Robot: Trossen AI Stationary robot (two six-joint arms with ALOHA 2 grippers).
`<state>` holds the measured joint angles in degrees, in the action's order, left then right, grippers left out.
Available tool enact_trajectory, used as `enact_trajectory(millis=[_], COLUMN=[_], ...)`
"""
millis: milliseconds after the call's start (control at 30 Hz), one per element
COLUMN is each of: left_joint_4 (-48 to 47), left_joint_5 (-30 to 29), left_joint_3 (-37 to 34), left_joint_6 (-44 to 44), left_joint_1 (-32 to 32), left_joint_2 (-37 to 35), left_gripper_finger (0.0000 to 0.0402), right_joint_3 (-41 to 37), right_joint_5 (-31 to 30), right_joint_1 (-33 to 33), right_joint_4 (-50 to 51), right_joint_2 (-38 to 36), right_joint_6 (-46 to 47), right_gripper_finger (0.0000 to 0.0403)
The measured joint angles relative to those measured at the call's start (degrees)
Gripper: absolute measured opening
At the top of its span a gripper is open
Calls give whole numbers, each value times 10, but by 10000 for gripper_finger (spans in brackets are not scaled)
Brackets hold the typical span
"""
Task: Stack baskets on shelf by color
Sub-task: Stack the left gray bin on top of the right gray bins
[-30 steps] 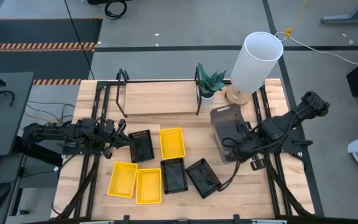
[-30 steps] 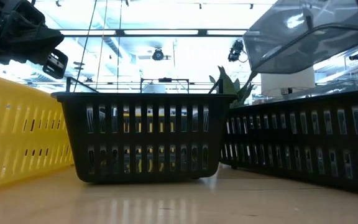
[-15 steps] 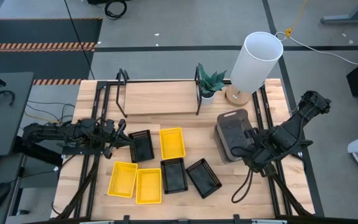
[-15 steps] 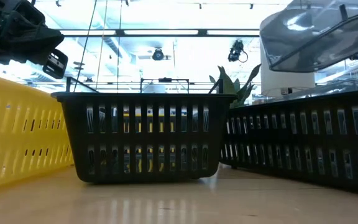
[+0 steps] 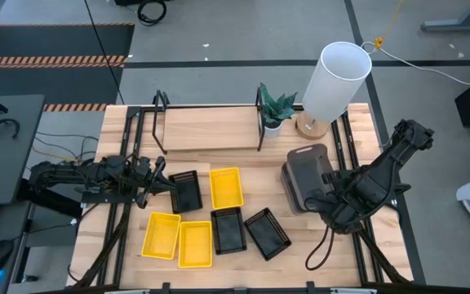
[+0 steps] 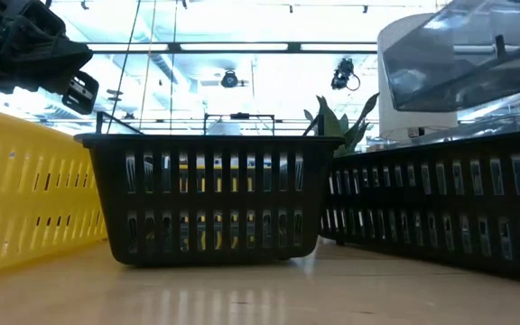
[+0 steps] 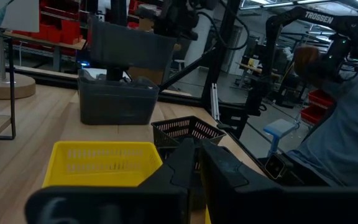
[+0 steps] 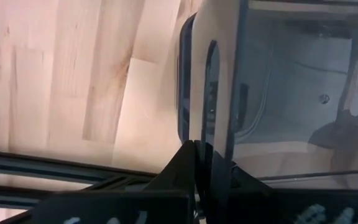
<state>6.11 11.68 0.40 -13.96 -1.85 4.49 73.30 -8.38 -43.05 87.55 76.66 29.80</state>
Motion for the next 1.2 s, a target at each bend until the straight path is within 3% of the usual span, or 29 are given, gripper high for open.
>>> enact_trajectory(millis=[633,1200], left_joint_4=[0,0], left_joint_5=[0,0], left_joint_3=[0,0], left_joint_6=[0,0], left_joint_1=[0,0], left_joint_2=[0,0], left_gripper_finger=[32,30], right_joint_3=[-92,-99], right_joint_5=[-10,-39], right_joint_1=[-1,-1], right_joint_4=[-62,-85], right_joint_2=[0,0], right_joint_6=[-4,29], right_gripper_finger=[11,11])
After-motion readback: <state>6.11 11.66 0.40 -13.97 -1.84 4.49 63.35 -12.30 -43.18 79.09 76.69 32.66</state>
